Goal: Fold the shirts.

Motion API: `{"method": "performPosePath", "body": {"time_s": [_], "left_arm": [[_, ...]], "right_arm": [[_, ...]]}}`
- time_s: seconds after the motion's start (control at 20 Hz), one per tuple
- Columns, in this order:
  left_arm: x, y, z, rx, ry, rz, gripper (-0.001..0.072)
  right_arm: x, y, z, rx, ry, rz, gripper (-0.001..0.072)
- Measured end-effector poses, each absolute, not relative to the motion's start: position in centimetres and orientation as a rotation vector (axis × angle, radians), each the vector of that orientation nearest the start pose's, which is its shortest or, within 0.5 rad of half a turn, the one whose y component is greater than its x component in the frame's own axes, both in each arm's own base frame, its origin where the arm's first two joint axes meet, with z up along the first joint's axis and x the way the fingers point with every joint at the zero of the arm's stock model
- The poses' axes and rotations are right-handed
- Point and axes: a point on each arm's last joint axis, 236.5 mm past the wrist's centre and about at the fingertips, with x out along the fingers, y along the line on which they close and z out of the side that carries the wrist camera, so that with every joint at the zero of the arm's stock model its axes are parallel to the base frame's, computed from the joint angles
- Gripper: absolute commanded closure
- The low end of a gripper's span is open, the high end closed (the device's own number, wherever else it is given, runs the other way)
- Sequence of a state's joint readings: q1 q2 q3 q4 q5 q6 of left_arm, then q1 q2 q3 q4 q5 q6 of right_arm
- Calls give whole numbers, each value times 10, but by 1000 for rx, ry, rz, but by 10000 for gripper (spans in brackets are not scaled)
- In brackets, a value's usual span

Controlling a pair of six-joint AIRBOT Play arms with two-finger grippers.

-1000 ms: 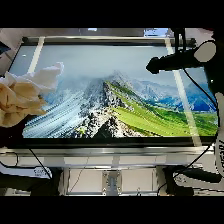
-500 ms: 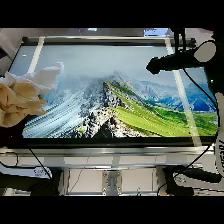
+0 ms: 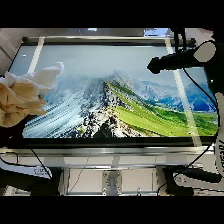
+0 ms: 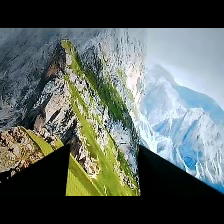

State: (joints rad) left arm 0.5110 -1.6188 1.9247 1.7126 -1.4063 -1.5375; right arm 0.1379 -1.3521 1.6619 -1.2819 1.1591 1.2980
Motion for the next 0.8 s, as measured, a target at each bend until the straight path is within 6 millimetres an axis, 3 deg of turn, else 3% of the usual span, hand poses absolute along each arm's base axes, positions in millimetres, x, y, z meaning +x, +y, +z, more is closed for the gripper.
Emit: {"method": "performPosePath", "body": {"time_s": [0.2,0.8], "left_arm": [[412,289,99,-116,1182,604,7],[399,335,88,-79,1179,708,13]], "right_arm": [[461,127,186,-84,808,443,210],[459,128,184,-73,820,444,209]]}}
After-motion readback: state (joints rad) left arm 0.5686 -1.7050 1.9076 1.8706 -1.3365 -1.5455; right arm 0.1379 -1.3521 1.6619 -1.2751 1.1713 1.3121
